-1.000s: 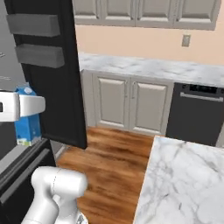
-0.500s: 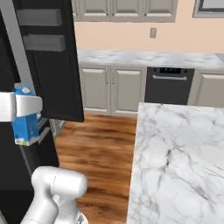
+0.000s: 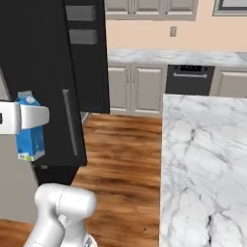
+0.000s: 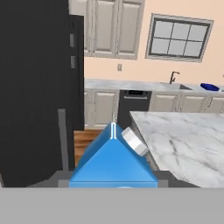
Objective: Take out the milk from the fridge and place it on the tray on the counter. Then take the sugar cube near the tray and place it in the tray.
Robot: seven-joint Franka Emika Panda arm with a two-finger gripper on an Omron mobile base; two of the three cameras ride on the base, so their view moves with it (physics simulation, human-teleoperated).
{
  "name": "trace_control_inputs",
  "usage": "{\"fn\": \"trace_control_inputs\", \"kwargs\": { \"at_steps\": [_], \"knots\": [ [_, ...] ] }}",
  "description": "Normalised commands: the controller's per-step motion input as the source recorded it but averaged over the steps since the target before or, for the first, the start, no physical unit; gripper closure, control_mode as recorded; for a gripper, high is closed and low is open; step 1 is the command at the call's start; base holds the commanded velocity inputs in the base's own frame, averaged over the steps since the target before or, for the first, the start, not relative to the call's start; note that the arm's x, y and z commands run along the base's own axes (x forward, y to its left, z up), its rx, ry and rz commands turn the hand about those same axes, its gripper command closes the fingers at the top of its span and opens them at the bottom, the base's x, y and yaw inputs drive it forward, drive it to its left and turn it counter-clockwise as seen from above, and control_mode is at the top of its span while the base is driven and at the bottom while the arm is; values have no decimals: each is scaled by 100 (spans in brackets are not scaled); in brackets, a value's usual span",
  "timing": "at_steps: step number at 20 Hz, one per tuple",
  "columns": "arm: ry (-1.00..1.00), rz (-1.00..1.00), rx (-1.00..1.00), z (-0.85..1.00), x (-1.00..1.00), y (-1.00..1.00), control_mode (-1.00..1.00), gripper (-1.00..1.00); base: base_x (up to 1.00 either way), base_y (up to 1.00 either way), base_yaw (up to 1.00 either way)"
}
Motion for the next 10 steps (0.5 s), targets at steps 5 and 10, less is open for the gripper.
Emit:
{"fn": "trace_control_inputs", "kwargs": {
  "at_steps": [5, 10],
  "knots": [
    [0, 0, 0, 0, 0, 0, 100, 100, -100, 84, 10],
    [0, 0, 0, 0, 0, 0, 100, 100, -100, 32, 0]
  ]
}}
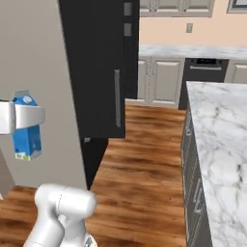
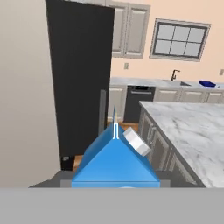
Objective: Take out the milk from the fridge and place it on the tray on the counter. Then take the sugar cube near the tray and place it in the tray.
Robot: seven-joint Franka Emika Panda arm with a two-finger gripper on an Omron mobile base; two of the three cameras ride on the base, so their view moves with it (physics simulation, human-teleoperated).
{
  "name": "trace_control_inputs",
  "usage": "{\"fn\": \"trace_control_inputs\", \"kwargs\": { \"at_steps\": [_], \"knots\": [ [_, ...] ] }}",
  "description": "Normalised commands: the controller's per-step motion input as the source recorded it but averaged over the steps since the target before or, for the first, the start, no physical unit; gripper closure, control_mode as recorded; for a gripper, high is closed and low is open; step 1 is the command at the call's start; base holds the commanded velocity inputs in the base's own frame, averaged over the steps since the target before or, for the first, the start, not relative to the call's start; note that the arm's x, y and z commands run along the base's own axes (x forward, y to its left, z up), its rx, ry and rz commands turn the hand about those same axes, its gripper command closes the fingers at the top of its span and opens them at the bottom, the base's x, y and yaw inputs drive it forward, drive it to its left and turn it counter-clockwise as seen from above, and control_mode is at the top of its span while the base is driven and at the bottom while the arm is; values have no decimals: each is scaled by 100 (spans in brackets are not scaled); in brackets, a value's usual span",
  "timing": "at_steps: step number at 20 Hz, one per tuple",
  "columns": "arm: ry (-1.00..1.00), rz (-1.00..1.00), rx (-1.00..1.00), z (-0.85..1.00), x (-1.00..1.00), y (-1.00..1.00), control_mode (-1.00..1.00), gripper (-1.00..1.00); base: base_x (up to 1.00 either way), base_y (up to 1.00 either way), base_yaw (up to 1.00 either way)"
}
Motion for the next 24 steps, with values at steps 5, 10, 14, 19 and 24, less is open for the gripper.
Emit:
{"fn": "trace_control_inputs", "kwargs": {
  "at_steps": [5, 10, 14, 19, 24],
  "knots": [
    [0, 0, 0, 0, 0, 0, 100, 100, -100, 51, 0],
    [0, 0, 0, 0, 0, 0, 100, 100, -100, 18, 0],
    [0, 0, 0, 0, 0, 0, 100, 100, -100, -4, -2],
    [0, 0, 0, 0, 0, 0, 100, 100, -100, 17, -12],
    [0, 0, 0, 0, 0, 0, 100, 100, -100, 6, -6]
  ]
}}
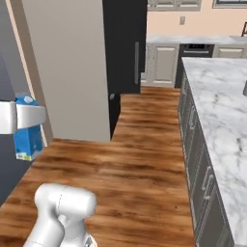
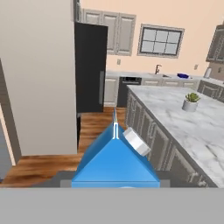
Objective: Take out the milk from the fridge and place it on the tray on the counter. Then take the sugar cube near the tray and place it in the tray.
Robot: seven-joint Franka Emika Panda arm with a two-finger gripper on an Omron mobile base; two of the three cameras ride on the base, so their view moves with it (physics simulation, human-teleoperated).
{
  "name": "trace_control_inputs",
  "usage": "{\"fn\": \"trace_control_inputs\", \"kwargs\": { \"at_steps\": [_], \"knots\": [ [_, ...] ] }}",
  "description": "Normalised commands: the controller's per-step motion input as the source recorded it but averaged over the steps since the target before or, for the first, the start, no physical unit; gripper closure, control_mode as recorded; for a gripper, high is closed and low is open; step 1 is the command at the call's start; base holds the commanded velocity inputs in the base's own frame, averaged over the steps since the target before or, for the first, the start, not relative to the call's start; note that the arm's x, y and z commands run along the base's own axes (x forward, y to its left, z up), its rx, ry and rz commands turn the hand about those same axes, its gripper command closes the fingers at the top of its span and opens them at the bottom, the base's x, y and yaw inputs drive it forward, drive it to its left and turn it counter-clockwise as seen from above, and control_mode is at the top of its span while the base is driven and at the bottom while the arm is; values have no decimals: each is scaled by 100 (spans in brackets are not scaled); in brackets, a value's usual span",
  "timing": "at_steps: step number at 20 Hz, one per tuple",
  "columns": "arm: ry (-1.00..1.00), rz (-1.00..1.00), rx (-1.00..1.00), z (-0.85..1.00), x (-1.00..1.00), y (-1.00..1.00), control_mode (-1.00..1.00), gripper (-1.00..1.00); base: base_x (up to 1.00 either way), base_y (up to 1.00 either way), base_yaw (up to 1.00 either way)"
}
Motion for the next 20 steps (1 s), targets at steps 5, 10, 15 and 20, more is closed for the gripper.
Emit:
{"fn": "trace_control_inputs", "kwargs": {
  "at_steps": [5, 10, 15, 20],
  "knots": [
    [0, 0, 0, 0, 0, 0, 100, 100, -100, -2, 0],
    [0, 0, 0, 0, 0, 0, 100, 100, -40, -83, 3],
    [0, 0, 0, 0, 0, 0, 100, 100, 0, -100, 3],
    [0, 0, 0, 0, 0, 0, 100, 100, 0, -100, 1]
  ]
}}
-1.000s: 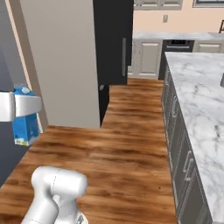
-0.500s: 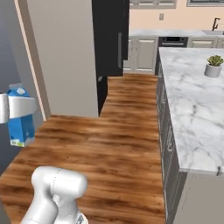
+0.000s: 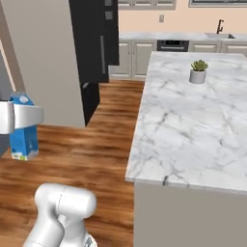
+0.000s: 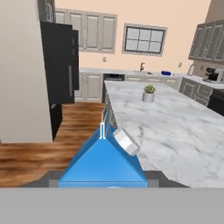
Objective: Take out the milk from the fridge and place it on the tray on the counter. Then take the sugar cube near the tray and place it in the tray.
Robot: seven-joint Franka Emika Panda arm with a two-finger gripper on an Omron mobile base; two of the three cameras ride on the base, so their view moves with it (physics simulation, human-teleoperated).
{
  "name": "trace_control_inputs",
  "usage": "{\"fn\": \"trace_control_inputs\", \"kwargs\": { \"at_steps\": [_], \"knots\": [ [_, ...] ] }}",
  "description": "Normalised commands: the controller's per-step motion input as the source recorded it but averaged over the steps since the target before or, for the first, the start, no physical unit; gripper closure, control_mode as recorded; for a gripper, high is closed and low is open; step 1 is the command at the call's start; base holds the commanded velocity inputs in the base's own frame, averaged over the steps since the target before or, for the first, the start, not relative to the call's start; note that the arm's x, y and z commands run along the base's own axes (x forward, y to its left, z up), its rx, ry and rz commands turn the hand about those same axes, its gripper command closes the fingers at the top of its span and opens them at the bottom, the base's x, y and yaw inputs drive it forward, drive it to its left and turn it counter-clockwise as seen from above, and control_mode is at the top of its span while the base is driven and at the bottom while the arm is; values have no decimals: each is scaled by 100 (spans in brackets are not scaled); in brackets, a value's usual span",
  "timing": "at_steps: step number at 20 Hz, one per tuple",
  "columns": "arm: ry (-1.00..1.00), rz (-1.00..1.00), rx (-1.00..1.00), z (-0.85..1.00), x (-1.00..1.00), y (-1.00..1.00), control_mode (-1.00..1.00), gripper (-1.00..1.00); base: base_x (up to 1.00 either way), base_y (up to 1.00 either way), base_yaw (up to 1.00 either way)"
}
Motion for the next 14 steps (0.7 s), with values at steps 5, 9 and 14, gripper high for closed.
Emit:
{"fn": "trace_control_inputs", "kwargs": {
  "at_steps": [5, 9, 14],
  "knots": [
    [0, 0, 0, 0, 0, 0, 100, 100, 0, -100, 0],
    [0, 0, 0, 0, 0, 0, 100, 100, 0, -100, 0],
    [0, 0, 0, 0, 0, 0, 100, 100, 0, -100, 0]
  ]
}}
